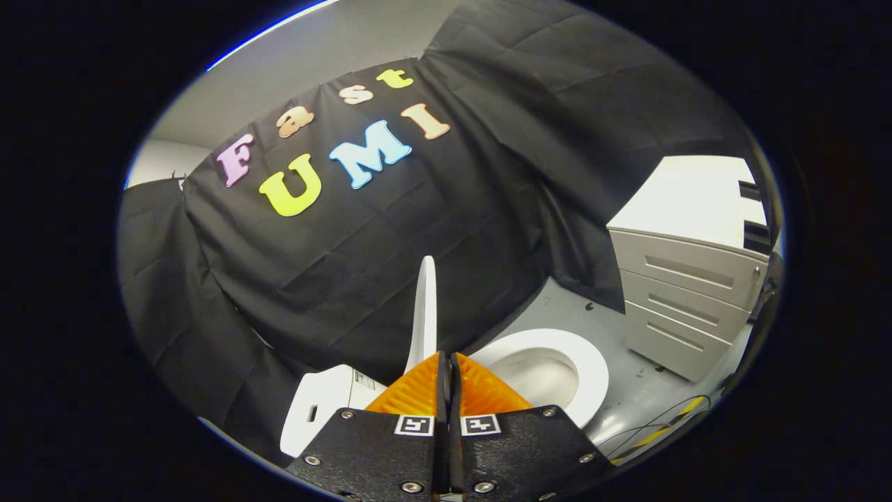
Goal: Open the toilet lid.
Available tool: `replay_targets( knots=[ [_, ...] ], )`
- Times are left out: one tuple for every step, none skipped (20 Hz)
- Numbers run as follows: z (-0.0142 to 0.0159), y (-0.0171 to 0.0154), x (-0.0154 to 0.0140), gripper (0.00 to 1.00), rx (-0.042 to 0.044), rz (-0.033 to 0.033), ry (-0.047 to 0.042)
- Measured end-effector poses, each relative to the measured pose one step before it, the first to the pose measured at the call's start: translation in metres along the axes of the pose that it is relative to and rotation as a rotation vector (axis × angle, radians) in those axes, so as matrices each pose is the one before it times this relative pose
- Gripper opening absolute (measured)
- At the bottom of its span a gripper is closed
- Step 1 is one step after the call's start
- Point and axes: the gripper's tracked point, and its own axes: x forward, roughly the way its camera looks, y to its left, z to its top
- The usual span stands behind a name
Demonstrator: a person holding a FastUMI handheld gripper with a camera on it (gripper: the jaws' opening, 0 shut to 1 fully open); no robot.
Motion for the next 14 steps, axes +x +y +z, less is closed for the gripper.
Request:
replay_targets(
  knots=[
    [0.00068,0.00616,-0.00158,0.00,-0.01773,0.00561,-0.00718],
    [0.00121,0.00724,-0.00069,0.00,-0.01979,0.00864,-0.00555],
    [0.00025,0.00550,-0.00202,0.00,-0.01455,0.00575,-0.00332],
    [0.00113,0.00360,0.00018,0.00,-0.00837,0.00324,-0.00066],
    [-0.00087,0.00416,-0.00344,0.00,-0.00414,0.00415,0.00038],
    [0.00109,0.00380,-0.00046,0.00,-0.00184,0.00394,-0.00115],
    [0.00030,0.00376,-0.00029,0.00,-0.00881,0.00358,-0.00194],
    [0.00094,0.00502,-0.00016,0.00,-0.01504,0.00002,-0.00419],
    [-0.00052,0.00481,-0.00178,0.00,-0.01894,0.00184,-0.00454],
    [0.00103,0.00603,-0.00100,0.00,-0.01820,0.00468,-0.00325],
    [-0.00002,0.00447,0.00037,0.00,-0.01563,0.00399,-0.00320],
    [0.00154,0.00500,0.00027,0.00,-0.01129,0.00532,-0.00238],
    [0.00248,0.00581,-0.00017,0.00,-0.01287,0.00557,-0.00088],
    [-0.00174,-0.00025,-0.00396,0.00,-0.01093,0.00483,-0.00316]
  ],
)
